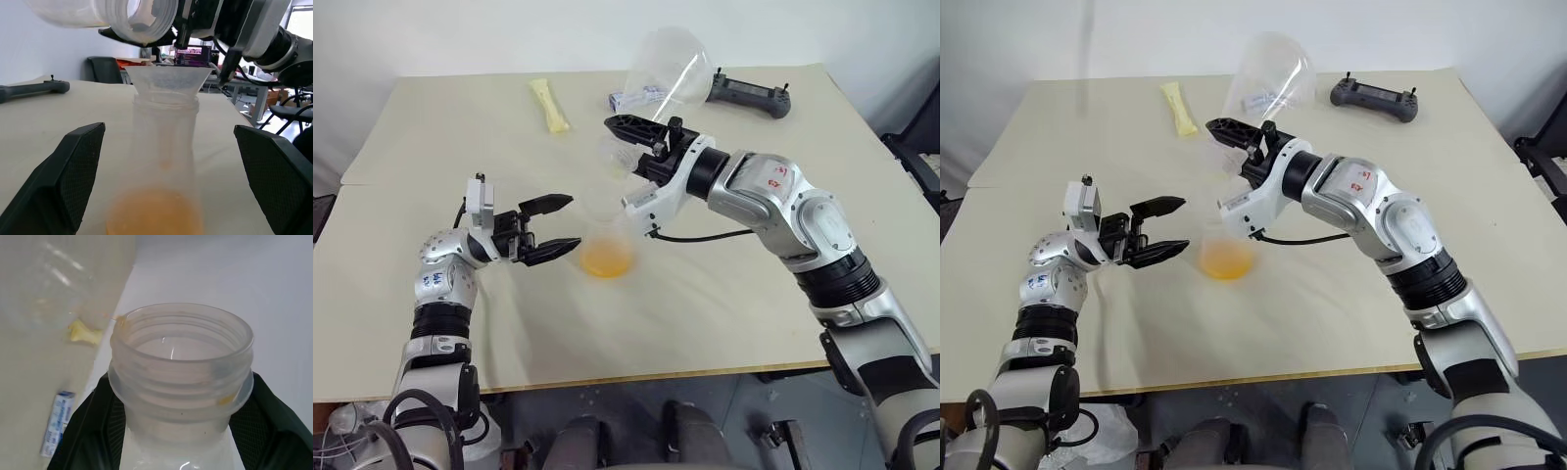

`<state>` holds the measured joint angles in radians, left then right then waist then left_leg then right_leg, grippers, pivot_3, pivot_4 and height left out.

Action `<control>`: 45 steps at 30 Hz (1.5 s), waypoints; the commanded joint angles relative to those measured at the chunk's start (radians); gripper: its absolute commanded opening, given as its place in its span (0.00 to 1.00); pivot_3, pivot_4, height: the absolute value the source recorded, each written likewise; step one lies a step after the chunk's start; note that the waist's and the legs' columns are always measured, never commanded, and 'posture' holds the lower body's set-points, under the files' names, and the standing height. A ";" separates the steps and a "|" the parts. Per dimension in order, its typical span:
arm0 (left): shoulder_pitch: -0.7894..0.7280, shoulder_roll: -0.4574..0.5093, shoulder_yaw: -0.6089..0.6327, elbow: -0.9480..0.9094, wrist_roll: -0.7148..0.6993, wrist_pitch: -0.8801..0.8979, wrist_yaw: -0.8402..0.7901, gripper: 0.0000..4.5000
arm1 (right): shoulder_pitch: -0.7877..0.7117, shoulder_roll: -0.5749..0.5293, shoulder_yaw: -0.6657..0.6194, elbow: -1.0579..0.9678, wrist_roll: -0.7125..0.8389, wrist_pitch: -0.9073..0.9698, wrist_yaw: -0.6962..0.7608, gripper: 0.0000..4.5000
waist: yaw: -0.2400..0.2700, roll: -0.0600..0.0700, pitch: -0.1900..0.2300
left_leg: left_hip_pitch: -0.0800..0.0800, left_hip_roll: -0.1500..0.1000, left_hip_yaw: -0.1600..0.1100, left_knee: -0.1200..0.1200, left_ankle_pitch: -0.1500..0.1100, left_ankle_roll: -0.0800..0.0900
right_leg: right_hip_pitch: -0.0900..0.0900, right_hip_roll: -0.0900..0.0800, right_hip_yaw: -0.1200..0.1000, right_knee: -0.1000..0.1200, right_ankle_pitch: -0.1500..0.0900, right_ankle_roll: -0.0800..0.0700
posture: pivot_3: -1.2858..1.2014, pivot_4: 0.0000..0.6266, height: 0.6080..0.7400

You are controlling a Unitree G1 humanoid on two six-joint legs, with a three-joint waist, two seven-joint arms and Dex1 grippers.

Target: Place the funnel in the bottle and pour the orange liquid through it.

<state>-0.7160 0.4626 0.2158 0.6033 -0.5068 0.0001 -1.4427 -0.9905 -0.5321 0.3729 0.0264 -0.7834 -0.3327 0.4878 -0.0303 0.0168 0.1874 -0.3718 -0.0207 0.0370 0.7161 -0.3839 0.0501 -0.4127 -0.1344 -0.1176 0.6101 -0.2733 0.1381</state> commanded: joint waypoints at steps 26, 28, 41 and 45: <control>0.055 0.093 0.011 -0.129 -0.001 0.074 0.113 1.00 | 0.202 0.197 -0.781 -0.021 0.930 0.884 0.032 0.54 | 0.001 0.000 0.000 | 0.002 -0.001 0.000 -0.001 0.000 0.000 | 0.000 -0.001 0.001 0.002 0.000 0.000 | 0.52 0.24 1.00; 0.071 0.100 0.012 -0.154 -0.009 0.088 0.117 1.00 | 0.225 0.175 -0.786 0.011 0.953 0.857 0.035 0.54 | 0.000 0.000 0.000 | 0.002 -0.001 0.000 -0.001 0.000 0.000 | 0.000 -0.001 0.001 0.002 0.000 0.000 | 0.52 0.24 1.00; 0.102 0.139 0.024 -0.204 -0.011 0.120 0.135 1.00 | 0.302 0.120 -0.741 0.019 1.041 0.817 0.025 0.98 | 0.002 0.000 0.000 | 0.002 -0.001 0.001 -0.001 0.000 0.000 | 0.000 -0.001 0.002 0.002 0.000 0.000 | 0.52 0.24 1.00; 0.097 0.146 0.018 -0.196 0.005 0.124 0.168 1.00 | 0.303 0.104 -0.735 0.013 1.057 0.816 0.020 0.99 | 0.002 0.000 0.000 | 0.002 -0.001 0.001 -0.001 0.000 0.000 | 0.000 -0.001 0.002 0.002 0.000 0.000 | 0.52 0.24 1.00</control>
<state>-0.6135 0.5915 0.2188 0.4250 -0.5036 0.1305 -1.2889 -0.6859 -0.4049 -0.3550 0.0831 0.2501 0.5051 0.5147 -0.0281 0.0170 0.1875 -0.3698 -0.0215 0.0377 0.7155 -0.3838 0.0499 -0.4126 -0.1353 -0.1159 0.6120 -0.2734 0.1380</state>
